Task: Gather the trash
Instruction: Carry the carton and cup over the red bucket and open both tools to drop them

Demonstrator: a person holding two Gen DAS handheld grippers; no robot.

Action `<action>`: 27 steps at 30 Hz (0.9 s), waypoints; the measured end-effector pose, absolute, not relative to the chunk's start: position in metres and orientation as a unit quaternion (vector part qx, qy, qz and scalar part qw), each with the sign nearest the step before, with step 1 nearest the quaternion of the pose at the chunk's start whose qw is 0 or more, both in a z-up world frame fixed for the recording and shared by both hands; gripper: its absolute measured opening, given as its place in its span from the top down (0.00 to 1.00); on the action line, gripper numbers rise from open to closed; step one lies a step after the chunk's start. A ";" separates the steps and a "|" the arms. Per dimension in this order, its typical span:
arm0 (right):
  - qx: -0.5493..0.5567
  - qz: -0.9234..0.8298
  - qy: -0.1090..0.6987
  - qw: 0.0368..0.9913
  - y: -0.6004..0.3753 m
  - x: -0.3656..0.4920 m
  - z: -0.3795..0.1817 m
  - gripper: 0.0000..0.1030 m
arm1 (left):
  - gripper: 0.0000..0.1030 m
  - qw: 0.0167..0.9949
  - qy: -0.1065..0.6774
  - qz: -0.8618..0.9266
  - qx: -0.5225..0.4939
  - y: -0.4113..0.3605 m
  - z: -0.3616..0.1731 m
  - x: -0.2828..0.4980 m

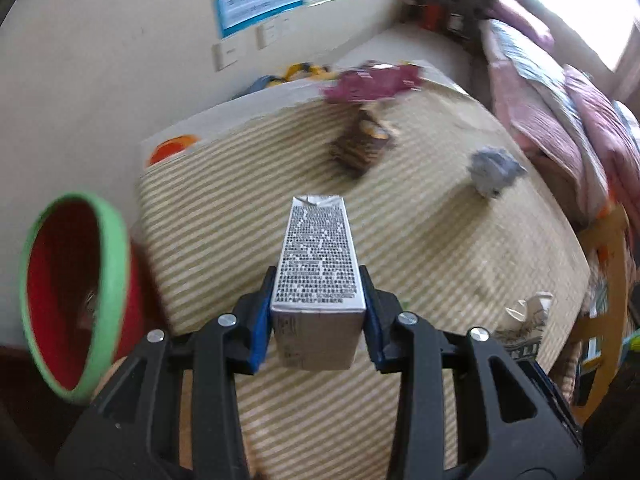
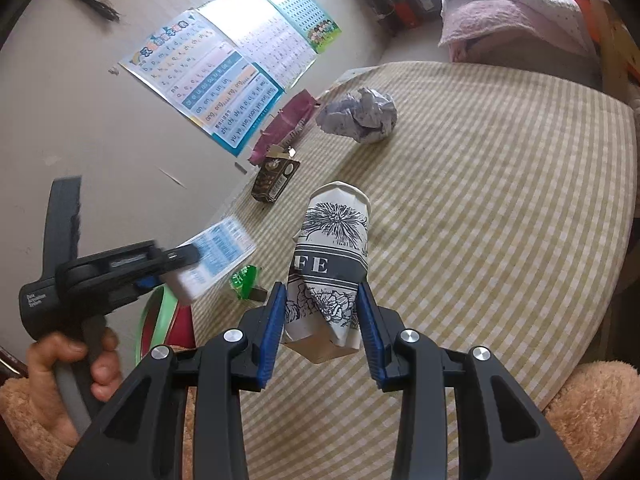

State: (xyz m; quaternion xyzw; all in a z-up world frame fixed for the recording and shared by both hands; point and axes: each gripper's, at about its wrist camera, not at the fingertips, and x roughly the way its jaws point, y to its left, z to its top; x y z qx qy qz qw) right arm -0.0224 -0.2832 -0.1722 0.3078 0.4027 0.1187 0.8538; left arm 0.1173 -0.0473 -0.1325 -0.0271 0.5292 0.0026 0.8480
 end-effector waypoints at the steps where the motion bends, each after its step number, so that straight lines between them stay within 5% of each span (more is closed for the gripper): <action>1: 0.312 0.119 0.403 0.852 -0.285 -0.022 -0.173 0.66 | 0.64 0.847 0.530 0.015 -0.027 -0.041 -0.131 0.117; 27: 0.339 0.133 0.415 0.834 -0.288 -0.019 -0.178 0.66 | 0.64 0.836 0.547 0.036 -0.006 -0.048 -0.134 0.098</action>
